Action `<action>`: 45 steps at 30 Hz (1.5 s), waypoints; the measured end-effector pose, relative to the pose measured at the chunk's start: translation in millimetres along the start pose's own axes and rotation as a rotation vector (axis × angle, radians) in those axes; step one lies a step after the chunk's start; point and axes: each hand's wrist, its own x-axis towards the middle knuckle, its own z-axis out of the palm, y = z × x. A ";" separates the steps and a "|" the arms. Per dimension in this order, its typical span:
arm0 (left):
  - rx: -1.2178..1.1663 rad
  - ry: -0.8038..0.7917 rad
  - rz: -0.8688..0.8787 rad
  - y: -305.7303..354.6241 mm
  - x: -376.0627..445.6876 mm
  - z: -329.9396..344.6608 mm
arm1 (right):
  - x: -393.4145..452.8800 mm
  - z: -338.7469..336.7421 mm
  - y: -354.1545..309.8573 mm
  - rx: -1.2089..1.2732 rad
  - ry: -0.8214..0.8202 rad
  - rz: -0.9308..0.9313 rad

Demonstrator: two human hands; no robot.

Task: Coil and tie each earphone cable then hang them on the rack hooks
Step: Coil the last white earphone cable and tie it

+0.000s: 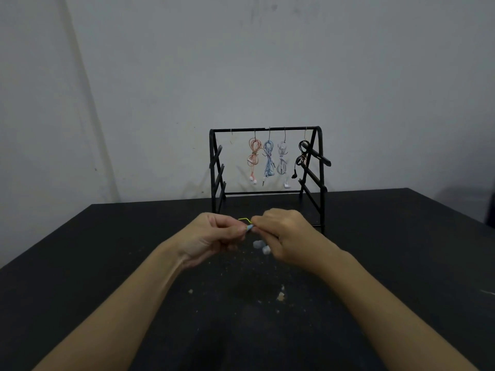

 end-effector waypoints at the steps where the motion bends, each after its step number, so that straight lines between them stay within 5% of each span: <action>1: 0.049 0.006 0.020 1.1 -0.2 1.6 | -0.7 1.6 0.3 -0.031 -0.033 -0.010; 10: 0.578 0.101 0.153 0.2 3.0 3.1 | 1.9 17.2 1.0 -0.166 -0.202 -0.046; 20: 0.931 0.133 0.351 -16.3 3.1 1.7 | 14.4 11.3 -8.1 -0.182 -0.608 0.209; 32: 1.085 0.100 0.481 -31.9 7.2 0.0 | 6.2 1.5 -7.7 0.175 -0.621 0.387; 38: 1.364 0.128 0.801 -42.2 7.6 2.6 | -1.3 1.6 -7.9 0.290 -0.539 0.409; 45: 0.934 0.307 0.684 -43.6 8.5 9.3 | -9.7 9.2 -6.4 0.474 -0.210 0.446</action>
